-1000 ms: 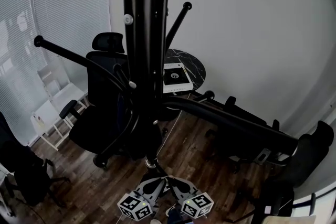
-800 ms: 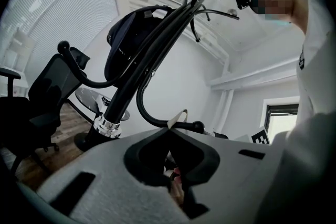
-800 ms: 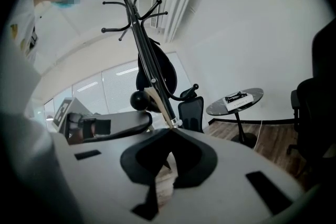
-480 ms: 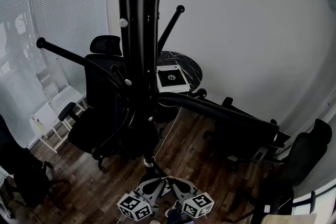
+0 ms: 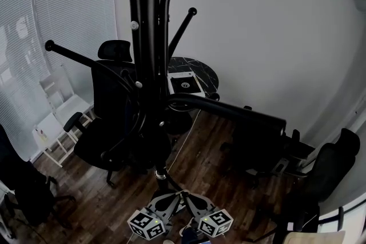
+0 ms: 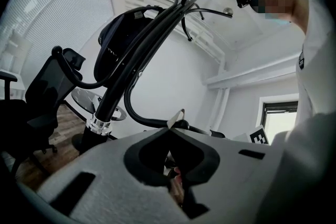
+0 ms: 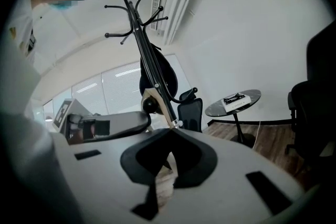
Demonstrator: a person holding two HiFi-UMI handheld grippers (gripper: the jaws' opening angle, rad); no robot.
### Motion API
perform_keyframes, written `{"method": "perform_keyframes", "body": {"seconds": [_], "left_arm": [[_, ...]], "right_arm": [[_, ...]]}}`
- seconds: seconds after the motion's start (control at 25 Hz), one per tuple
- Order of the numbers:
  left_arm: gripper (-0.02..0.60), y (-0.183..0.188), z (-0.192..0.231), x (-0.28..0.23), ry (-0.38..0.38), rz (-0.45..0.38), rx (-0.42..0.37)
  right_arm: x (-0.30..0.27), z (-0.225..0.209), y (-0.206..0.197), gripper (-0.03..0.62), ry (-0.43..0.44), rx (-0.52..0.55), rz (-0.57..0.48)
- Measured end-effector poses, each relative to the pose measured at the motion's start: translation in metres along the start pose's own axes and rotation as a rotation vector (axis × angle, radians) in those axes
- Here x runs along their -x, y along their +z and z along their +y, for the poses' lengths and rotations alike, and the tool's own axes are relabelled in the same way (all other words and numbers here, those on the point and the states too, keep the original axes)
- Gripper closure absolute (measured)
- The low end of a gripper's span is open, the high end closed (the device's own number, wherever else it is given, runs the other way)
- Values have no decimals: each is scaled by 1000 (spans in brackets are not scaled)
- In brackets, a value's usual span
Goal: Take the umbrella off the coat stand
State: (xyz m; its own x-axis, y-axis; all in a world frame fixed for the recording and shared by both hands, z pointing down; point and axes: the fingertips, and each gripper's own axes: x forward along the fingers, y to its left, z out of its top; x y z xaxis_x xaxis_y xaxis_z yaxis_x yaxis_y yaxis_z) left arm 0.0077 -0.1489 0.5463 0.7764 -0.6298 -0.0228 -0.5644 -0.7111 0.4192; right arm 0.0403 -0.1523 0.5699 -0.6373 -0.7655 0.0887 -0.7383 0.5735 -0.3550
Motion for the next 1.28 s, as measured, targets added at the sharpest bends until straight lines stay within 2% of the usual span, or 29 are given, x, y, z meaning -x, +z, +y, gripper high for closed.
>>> {"method": "perform_keyframes", "body": {"seconds": [0.92,1.28], "left_arm": [[561,0,-24,20,-39,7,-15],[561,6,-36,39,-63,-3,-20]], "right_arm": [[26,29,-1,579,-24,48,-4],[38,53,0,580,-34,17,-25]]}}
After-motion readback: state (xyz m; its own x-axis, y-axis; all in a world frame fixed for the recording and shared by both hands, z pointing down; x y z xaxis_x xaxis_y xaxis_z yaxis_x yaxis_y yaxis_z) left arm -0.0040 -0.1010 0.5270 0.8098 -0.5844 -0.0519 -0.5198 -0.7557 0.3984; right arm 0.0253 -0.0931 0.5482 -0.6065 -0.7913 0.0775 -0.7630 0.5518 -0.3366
